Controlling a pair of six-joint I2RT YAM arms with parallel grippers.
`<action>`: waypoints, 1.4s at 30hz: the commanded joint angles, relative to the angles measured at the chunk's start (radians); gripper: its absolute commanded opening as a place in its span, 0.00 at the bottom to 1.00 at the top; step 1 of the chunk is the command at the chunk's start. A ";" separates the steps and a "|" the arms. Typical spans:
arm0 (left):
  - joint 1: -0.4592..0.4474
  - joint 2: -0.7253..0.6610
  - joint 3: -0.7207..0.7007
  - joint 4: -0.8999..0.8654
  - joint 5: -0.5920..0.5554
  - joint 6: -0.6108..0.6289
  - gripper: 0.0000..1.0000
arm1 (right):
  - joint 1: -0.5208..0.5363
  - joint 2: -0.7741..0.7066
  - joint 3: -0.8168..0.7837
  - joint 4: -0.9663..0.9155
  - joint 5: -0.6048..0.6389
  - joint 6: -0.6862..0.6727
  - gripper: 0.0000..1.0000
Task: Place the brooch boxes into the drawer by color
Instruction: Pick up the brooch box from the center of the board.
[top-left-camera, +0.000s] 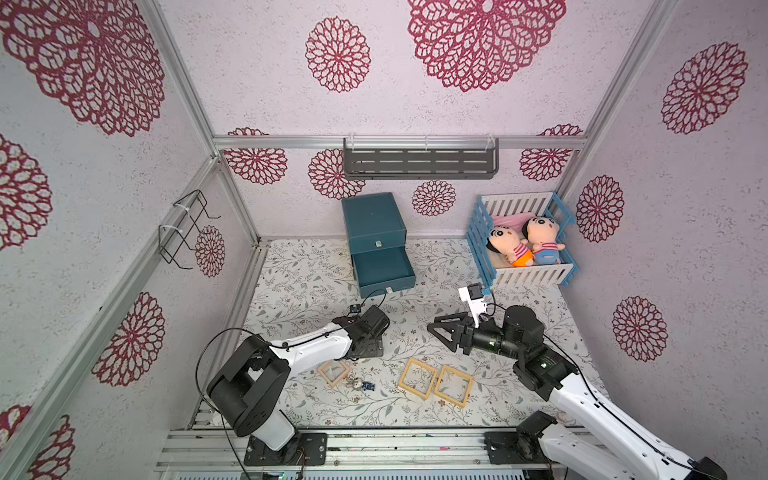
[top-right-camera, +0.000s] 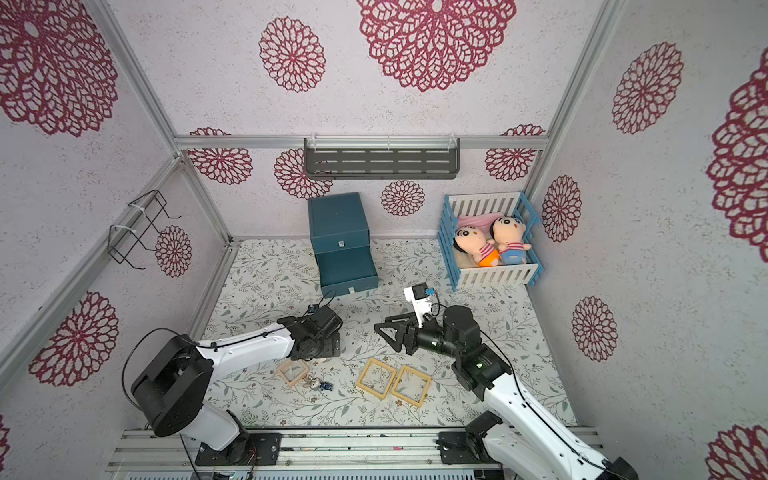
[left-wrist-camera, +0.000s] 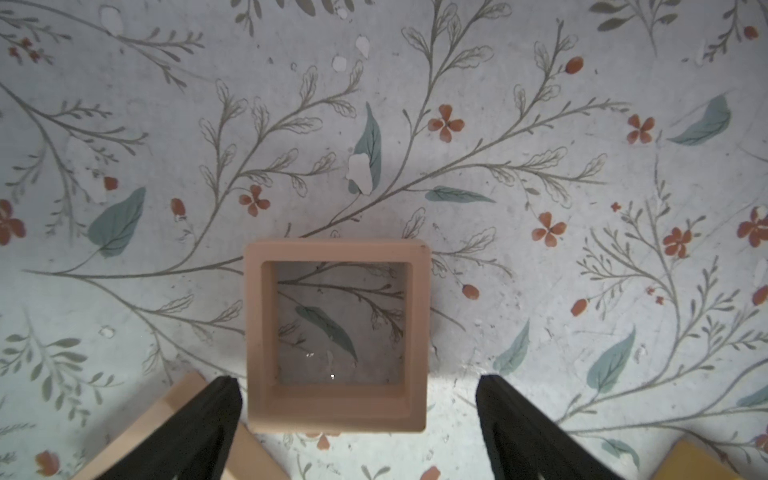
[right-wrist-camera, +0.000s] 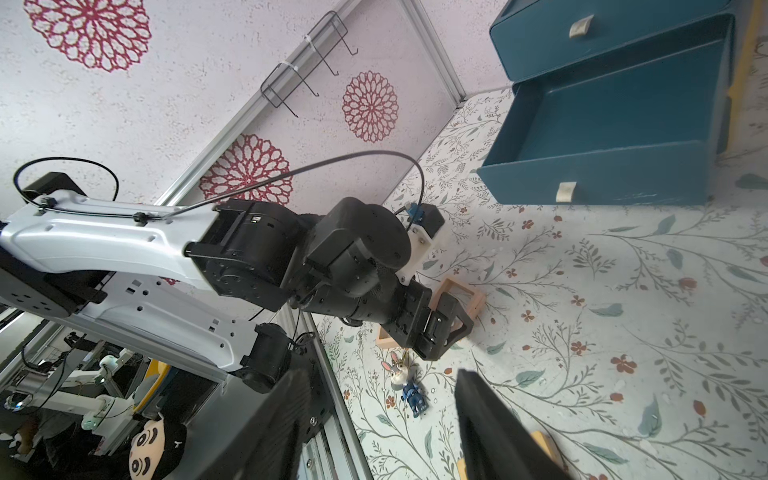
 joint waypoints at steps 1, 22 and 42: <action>0.025 0.001 0.006 0.021 0.024 0.019 0.96 | -0.006 0.002 0.018 0.023 -0.012 0.004 0.63; 0.055 0.065 0.047 -0.006 0.067 0.076 0.84 | -0.011 0.030 0.019 0.040 -0.011 0.009 0.60; 0.045 0.118 0.098 -0.054 0.044 0.071 0.77 | -0.028 0.031 0.018 0.041 -0.024 0.012 0.57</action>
